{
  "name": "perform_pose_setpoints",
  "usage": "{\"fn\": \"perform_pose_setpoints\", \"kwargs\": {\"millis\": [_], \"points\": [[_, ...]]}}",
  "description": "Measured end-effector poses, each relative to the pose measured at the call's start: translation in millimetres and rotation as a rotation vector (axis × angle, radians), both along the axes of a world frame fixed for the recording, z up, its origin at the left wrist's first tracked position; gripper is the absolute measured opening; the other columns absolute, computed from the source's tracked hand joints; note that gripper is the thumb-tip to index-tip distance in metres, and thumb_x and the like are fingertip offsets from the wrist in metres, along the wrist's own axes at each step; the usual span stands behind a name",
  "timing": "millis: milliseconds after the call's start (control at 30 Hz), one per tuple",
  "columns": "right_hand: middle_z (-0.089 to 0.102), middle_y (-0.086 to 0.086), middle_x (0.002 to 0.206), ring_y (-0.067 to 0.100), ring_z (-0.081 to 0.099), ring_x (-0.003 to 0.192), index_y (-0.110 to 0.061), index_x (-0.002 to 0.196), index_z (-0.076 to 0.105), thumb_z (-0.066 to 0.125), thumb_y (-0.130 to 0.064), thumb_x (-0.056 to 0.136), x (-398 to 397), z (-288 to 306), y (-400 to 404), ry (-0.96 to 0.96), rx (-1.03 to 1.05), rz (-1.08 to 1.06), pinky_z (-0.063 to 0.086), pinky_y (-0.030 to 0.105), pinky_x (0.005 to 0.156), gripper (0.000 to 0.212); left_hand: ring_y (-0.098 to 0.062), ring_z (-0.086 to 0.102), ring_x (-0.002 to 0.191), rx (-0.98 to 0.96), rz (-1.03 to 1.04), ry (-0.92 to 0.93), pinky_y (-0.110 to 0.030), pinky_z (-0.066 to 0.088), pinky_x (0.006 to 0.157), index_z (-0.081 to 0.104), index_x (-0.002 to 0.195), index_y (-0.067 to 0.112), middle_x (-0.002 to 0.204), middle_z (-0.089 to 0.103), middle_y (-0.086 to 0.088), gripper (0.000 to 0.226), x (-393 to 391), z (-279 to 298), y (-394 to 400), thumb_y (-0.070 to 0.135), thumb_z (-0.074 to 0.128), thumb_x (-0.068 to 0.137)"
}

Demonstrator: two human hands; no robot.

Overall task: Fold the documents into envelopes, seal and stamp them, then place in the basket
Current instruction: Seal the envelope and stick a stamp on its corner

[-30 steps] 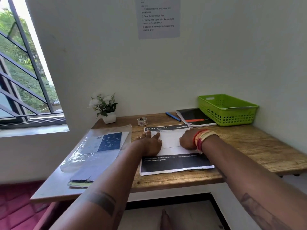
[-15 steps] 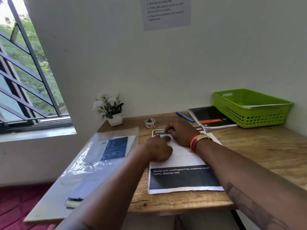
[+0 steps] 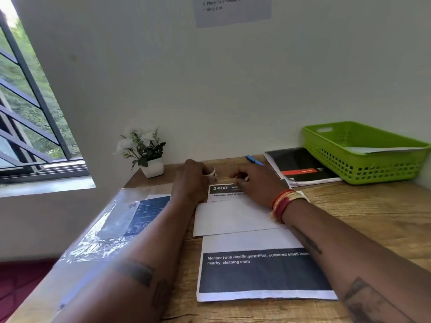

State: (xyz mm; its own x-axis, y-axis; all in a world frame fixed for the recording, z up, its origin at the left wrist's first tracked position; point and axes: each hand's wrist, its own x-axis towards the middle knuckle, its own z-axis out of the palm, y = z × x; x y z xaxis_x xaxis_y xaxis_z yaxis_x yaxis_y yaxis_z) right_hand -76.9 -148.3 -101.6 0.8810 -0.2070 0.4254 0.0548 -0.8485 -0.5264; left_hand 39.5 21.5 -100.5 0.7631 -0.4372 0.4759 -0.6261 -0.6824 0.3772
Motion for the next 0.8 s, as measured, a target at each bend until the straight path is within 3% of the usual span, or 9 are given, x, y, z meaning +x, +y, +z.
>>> {"fn": "perform_pose_setpoints", "kwargs": {"millis": [100, 167, 267, 500, 633, 800], "points": [[0.067, -0.009, 0.089, 0.002, 0.057, 0.077, -0.025, 0.104, 0.071, 0.072, -0.021, 0.087, 4.8, 2.3, -0.6, -0.113, 0.075, -0.027, 0.042, 0.020, 0.075, 0.018, -0.019, 0.062, 0.105, -0.221, -0.075, 0.009, -0.017, 0.036, 0.081, 0.074, 0.103, 0.019, 0.115, 0.063, -0.003, 0.016, -10.6, 4.0, -7.6, 0.026, 0.075, 0.089], [0.067, -0.008, 0.090, 0.000, 0.056, 0.078, -0.025, 0.104, 0.070, 0.077, -0.026, 0.084, 3.7, 5.6, -0.6, -0.185, 0.085, -0.057, 0.042, 0.016, 0.070, 0.021, -0.014, 0.064, 0.097, -0.287, -0.107, 0.036, -0.020, 0.038, 0.076, 0.075, 0.098, 0.022, 0.108, 0.067, 0.003, 0.016, -20.4, 8.3, -14.8, 0.033, 0.077, 0.087], [0.066, -0.008, 0.092, 0.001, 0.058, 0.081, -0.024, 0.103, 0.068, 0.080, -0.031, 0.081, -3.1, 10.3, -1.4, -0.250, 0.124, -0.064, 0.045, 0.018, 0.069, 0.026, -0.009, 0.063, 0.084, -0.302, -0.151, 0.131, -0.020, 0.038, 0.062, 0.076, 0.098, 0.023, 0.098, 0.070, 0.009, 0.018, -31.6, 11.2, -22.2, 0.039, 0.075, 0.089], [0.072, -0.009, 0.085, 0.011, 0.065, 0.081, -0.022, 0.091, 0.073, 0.074, -0.027, 0.088, -4.5, 7.0, -6.8, -0.307, 0.085, -0.123, 0.053, 0.034, 0.082, 0.006, -0.008, 0.062, 0.081, -0.304, -0.183, 0.191, -0.024, 0.040, 0.066, 0.074, 0.096, 0.026, 0.098, 0.071, 0.010, 0.017, -32.4, 7.9, -22.6, 0.040, 0.075, 0.088], [0.071, -0.007, 0.080, 0.011, 0.065, 0.068, -0.020, 0.088, 0.072, 0.073, -0.028, 0.091, -3.9, 6.2, -9.8, -0.288, 0.259, -0.115, 0.053, 0.027, 0.069, 0.008, -0.011, 0.062, 0.083, -0.288, -0.187, 0.187, -0.019, 0.036, 0.060, 0.070, 0.089, 0.027, 0.090, 0.068, 0.014, 0.012, -34.0, 8.0, -21.4, 0.038, 0.076, 0.088], [0.071, 0.007, 0.083, 0.017, 0.062, 0.052, -0.016, 0.090, 0.067, 0.071, -0.022, 0.094, -4.8, 6.6, -12.3, -0.273, 0.517, -0.087, 0.051, 0.027, 0.054, 0.008, -0.012, 0.059, 0.089, -0.267, -0.155, 0.152, -0.014, 0.032, 0.060, 0.068, 0.092, 0.028, 0.104, 0.067, 0.005, 0.009, -26.4, 5.3, -19.0, 0.035, 0.075, 0.089]]}}
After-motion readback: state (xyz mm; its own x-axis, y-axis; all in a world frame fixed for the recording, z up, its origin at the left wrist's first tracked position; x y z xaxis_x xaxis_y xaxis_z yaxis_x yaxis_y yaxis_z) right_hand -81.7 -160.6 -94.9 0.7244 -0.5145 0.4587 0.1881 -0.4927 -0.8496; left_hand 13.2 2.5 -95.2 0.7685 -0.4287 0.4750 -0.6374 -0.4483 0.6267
